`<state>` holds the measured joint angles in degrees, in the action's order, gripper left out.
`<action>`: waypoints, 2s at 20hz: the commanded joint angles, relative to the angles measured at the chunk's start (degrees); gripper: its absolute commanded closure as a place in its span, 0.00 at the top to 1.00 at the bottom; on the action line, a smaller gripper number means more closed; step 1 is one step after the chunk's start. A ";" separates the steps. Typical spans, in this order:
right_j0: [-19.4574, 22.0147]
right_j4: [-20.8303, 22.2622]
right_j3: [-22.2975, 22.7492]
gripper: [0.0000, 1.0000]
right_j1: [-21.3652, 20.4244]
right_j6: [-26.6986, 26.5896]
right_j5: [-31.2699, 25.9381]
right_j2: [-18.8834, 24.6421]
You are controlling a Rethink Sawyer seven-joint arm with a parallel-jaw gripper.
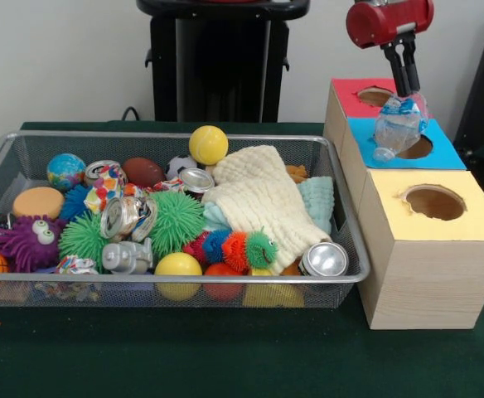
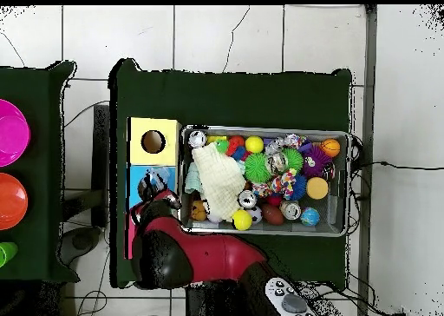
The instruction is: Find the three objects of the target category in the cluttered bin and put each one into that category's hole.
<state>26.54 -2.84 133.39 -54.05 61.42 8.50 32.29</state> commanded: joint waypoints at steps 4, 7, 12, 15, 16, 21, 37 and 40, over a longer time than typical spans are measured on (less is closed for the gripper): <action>-1.18 -6.41 -0.23 0.00 -0.73 15.73 -12.92 -2.26; -2.59 -8.06 -0.74 0.00 -2.21 15.83 -15.78 -3.54; -3.67 -9.36 -1.16 0.00 -3.05 15.93 -18.08 -4.72; -3.69 -9.93 -1.11 0.00 -3.36 15.86 -19.29 -4.72; -4.00 -10.24 -1.38 0.00 -3.50 15.81 -20.14 -5.14; -4.72 -10.49 -1.34 0.00 -4.73 14.92 -22.16 -7.10; -7.90 -6.63 -2.74 0.00 -4.15 12.32 -16.97 -13.46; -7.96 -6.26 -3.53 0.00 -2.61 12.29 -14.28 -13.10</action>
<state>18.43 -10.00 133.40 -59.27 61.43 -7.67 21.52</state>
